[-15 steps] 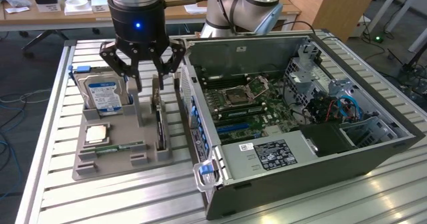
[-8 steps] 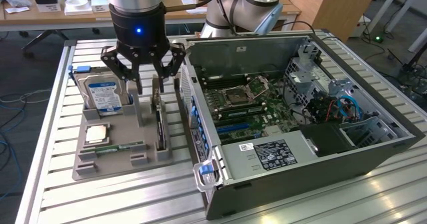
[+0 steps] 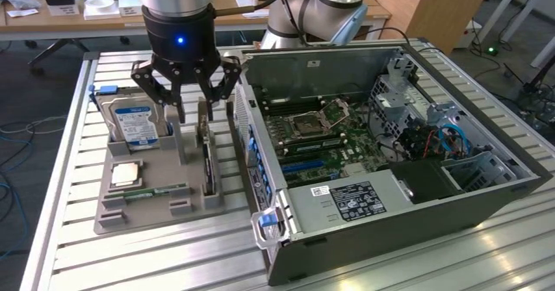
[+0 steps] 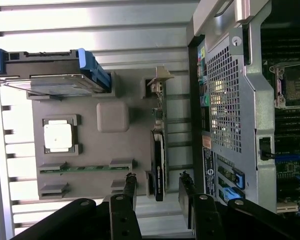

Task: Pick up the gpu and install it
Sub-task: 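Pick up the gpu and move the gpu toward the slot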

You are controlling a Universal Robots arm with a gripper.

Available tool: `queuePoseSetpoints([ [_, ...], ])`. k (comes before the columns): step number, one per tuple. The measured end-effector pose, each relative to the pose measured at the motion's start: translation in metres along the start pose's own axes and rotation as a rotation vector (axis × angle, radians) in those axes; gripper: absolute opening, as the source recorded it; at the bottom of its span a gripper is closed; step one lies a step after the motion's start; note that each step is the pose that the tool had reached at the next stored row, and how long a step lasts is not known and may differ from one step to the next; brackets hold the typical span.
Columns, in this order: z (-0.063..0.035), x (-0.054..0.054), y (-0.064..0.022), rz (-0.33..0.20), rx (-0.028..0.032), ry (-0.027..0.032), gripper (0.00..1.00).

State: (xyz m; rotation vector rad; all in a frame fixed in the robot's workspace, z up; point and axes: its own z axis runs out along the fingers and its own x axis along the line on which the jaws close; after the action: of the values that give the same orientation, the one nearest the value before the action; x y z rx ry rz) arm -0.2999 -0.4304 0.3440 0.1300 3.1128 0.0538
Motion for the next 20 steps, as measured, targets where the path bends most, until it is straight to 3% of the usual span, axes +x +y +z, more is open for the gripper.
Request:
queuePoseSetpoints([
  [20, 0.0102, 0.000, -0.0004, 0.000, 0.0009, -0.0002, 0.47],
])
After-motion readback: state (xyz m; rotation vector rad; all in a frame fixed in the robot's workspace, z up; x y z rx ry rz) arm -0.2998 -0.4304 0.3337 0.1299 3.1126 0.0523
